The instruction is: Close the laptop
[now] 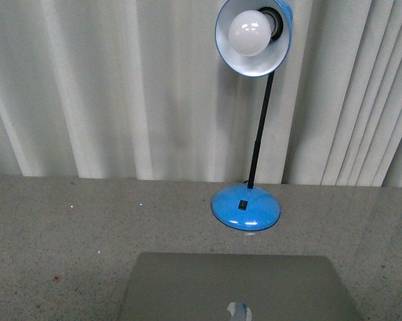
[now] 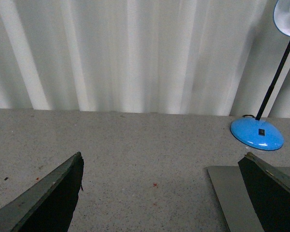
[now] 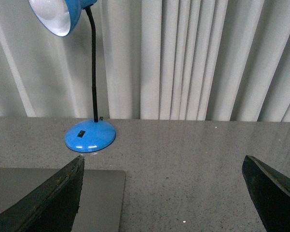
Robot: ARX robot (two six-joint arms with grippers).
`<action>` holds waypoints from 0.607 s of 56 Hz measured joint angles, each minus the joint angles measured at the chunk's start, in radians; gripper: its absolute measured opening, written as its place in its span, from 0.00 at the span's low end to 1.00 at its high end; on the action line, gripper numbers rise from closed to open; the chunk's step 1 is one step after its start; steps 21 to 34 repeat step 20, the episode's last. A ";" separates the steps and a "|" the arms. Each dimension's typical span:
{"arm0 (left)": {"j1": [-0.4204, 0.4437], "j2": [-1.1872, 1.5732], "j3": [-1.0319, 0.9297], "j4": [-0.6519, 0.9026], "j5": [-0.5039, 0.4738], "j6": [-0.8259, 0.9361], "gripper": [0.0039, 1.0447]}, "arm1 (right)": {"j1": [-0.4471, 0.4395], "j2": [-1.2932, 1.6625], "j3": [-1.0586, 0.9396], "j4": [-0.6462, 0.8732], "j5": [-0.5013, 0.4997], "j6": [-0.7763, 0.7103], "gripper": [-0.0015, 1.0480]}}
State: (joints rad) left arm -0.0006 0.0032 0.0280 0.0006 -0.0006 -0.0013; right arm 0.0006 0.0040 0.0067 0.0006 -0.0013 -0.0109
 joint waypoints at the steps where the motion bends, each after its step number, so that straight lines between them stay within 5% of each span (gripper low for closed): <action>1: 0.000 0.000 0.000 0.000 0.000 0.000 0.94 | 0.000 0.000 0.000 0.000 0.000 0.000 0.93; 34: 0.000 0.000 0.000 0.000 0.000 0.000 0.94 | 0.000 0.000 0.000 0.000 0.000 0.000 0.93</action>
